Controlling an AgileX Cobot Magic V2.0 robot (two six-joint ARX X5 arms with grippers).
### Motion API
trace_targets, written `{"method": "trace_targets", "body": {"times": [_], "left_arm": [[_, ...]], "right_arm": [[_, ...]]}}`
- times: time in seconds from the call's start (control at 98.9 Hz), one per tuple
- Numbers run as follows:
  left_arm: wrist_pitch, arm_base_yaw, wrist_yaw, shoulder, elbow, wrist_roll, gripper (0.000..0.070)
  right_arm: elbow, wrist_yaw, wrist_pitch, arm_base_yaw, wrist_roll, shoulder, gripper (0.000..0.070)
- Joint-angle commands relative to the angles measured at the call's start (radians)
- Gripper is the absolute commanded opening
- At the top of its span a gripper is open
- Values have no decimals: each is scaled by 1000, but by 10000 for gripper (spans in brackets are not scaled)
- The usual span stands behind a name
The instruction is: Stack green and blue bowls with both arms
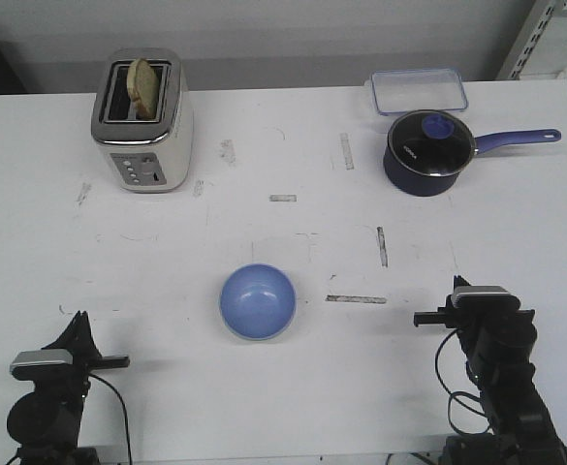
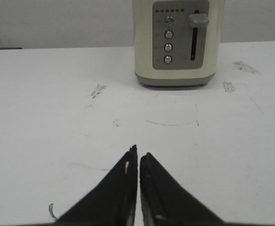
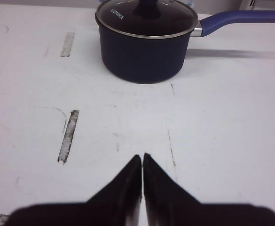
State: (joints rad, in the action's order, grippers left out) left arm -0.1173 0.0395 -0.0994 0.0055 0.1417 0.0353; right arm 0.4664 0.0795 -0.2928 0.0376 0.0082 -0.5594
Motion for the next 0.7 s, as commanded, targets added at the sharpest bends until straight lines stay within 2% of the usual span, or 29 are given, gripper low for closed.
{"method": "trace_targets", "body": {"times": [0.0,0.152,0.688], "left_arm": [[41,-2,18,-3,-30,-2,0],[197,-6,56,-3,-130,-2,1],[197,-43,74,-2,-129,-2,1]], "right_arm": [[6,0,16,1,14,-2,0],[6,0,16,1,14,-2,0],[6,0,17,1,14,-2,0]]}}
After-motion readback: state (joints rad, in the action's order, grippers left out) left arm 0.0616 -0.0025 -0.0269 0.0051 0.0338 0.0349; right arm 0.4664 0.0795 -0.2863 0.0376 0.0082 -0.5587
